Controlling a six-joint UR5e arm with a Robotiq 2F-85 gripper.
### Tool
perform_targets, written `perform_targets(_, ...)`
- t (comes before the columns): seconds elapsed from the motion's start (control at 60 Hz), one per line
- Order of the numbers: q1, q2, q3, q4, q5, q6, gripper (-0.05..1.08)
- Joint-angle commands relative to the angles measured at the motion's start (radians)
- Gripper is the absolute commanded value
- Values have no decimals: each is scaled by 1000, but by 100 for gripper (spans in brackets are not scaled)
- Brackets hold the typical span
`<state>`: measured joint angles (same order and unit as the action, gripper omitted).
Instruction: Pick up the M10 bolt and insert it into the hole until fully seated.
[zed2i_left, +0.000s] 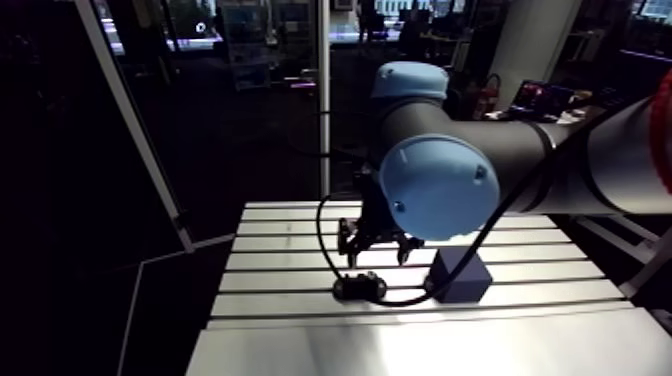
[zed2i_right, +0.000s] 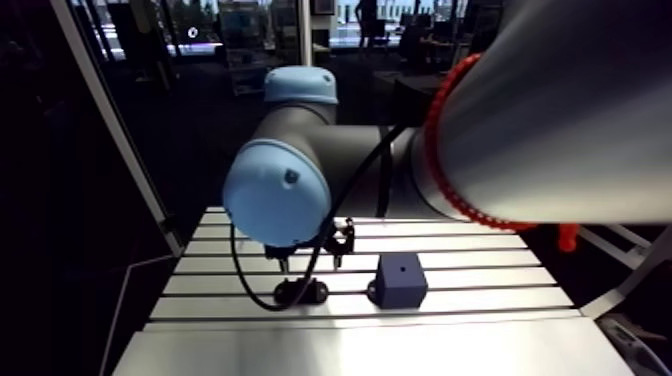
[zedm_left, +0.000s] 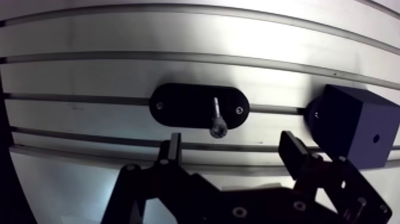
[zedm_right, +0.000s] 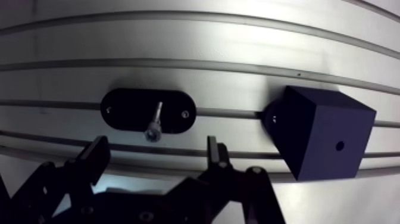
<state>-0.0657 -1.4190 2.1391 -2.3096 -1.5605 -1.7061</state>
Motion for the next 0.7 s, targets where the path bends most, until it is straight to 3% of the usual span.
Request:
perform_targets(0.017, 1, 11, 6, -8, 0, 0, 18)
perform_targets(0.7, 9, 39, 3, -29, 3, 0, 36)
